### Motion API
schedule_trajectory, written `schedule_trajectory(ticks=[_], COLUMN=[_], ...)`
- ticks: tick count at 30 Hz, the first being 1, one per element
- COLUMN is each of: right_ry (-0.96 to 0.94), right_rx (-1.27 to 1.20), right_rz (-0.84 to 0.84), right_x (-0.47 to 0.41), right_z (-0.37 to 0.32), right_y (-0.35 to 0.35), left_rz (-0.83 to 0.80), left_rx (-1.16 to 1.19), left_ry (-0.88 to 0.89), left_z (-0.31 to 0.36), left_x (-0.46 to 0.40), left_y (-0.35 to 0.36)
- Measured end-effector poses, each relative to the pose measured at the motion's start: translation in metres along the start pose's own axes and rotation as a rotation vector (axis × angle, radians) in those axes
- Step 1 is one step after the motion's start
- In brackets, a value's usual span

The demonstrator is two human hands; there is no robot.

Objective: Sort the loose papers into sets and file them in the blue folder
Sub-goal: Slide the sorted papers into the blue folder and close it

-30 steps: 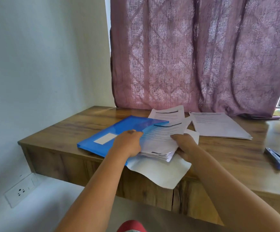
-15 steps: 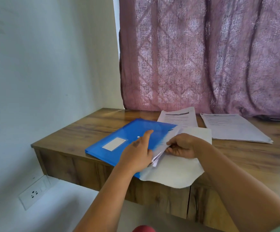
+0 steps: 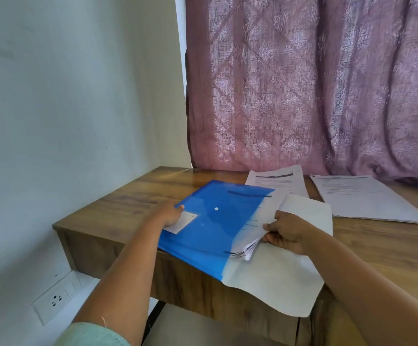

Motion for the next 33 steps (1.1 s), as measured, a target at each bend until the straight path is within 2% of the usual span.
schedule_trajectory(ticks=[6,9,13,22,26,30,33], right_ry=[0.007,-0.053,-0.139,-0.222,-0.152,-0.03,0.0], right_rx=[0.003,-0.044,0.078,0.24,0.662,1.281,1.395], right_rz=[-0.082,-0.151,-0.197,0.048,0.21,0.324,0.254], right_x=[-0.007,-0.016,-0.031,-0.045,-0.048,-0.047,-0.038], right_z=[-0.011,-0.017,-0.028,-0.024,-0.031,-0.038,-0.038], right_y=[0.017,0.031,0.048,0.044,0.03,0.029,0.024], left_rz=[0.11,0.154,0.231,0.318,0.274,0.205,0.179], left_rx=[0.295,0.345,0.349,0.341,0.22,0.054,0.017], left_ry=[0.081,0.118,0.155,0.159,0.145,0.073,0.073], left_z=[-0.013,-0.018,-0.026,-0.04,-0.041,-0.042,-0.043], left_x=[-0.002,0.003,0.01,0.023,0.02,0.019,0.018], left_y=[0.004,0.003,-0.003,-0.01,-0.005,0.003,0.005])
Point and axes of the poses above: each hand's wrist, its own x-axis away from the middle knuckle, its own y-axis out of the palm, z = x × y, the point moved 8 cm from there along -x, towards the middle knuckle, and after that the axes turned 15 degrees about -z, right-handed, at the moved point
